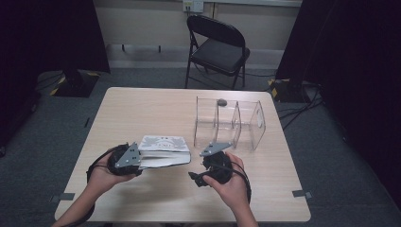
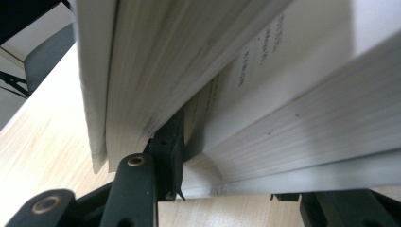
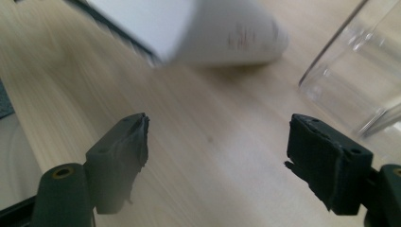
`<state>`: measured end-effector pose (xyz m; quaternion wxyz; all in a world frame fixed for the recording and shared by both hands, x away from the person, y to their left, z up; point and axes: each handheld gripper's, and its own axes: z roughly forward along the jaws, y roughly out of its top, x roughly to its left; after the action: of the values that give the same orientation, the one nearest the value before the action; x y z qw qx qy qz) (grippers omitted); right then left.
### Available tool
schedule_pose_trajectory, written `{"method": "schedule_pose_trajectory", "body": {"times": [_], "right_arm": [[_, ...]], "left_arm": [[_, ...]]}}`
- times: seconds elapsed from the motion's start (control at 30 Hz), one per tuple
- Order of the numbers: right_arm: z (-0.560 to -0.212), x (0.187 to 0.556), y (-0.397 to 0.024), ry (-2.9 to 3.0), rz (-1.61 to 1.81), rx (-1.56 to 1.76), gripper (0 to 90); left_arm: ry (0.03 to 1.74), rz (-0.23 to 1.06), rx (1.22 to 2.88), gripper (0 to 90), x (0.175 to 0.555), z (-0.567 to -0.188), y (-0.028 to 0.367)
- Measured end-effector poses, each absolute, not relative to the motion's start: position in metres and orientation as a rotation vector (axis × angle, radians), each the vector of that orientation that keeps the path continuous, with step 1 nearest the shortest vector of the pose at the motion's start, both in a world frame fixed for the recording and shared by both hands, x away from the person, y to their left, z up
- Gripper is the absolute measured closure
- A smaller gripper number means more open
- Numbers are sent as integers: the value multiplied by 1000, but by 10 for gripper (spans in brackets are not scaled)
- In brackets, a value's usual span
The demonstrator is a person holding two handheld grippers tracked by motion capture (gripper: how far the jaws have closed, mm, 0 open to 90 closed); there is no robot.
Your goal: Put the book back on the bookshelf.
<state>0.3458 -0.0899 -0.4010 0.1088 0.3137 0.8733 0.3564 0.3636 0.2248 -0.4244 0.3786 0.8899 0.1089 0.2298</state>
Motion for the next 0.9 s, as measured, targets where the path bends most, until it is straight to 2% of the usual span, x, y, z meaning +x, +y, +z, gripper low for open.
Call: {"method": "schedule_pose_trajectory", "body": {"times": [0.17, 0.33, 0.9], "right_arm": [[-443, 349, -99, 2617, 1015, 1029, 182], [-469, 351, -105, 2620, 974, 1067, 171], [-493, 350, -104, 2552, 975, 971, 123]], "left_arm": [[272, 585, 2306, 555, 363, -421, 222], [259, 579, 2341, 569, 366, -415, 222], [268, 531, 2425, 611, 371, -398, 224]]}}
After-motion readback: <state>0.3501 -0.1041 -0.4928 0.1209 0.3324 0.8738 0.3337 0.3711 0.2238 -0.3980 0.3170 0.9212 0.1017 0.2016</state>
